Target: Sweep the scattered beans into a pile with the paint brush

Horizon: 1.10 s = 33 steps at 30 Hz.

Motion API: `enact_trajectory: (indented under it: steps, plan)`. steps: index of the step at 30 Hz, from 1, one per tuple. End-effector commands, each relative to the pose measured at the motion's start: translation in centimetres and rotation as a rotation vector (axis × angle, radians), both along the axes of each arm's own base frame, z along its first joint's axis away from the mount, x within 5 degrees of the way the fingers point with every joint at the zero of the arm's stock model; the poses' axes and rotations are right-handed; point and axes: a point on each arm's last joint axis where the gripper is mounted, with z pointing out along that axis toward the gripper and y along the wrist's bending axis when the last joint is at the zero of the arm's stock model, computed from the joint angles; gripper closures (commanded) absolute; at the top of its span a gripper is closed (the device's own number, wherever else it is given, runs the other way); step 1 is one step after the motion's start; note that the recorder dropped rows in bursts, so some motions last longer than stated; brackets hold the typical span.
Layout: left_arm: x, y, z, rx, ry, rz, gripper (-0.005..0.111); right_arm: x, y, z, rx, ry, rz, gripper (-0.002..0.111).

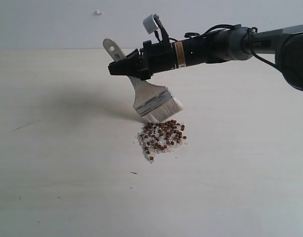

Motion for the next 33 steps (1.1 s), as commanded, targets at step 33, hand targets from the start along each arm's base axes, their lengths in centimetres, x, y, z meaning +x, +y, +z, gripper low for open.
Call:
enact_trajectory:
  steps: [33]
  plan:
    - [0.0,0.0,-0.2,0.007,0.003,0.004,0.107,-4.8,-13.0,11.4,0.181,0.000,-0.382,0.108]
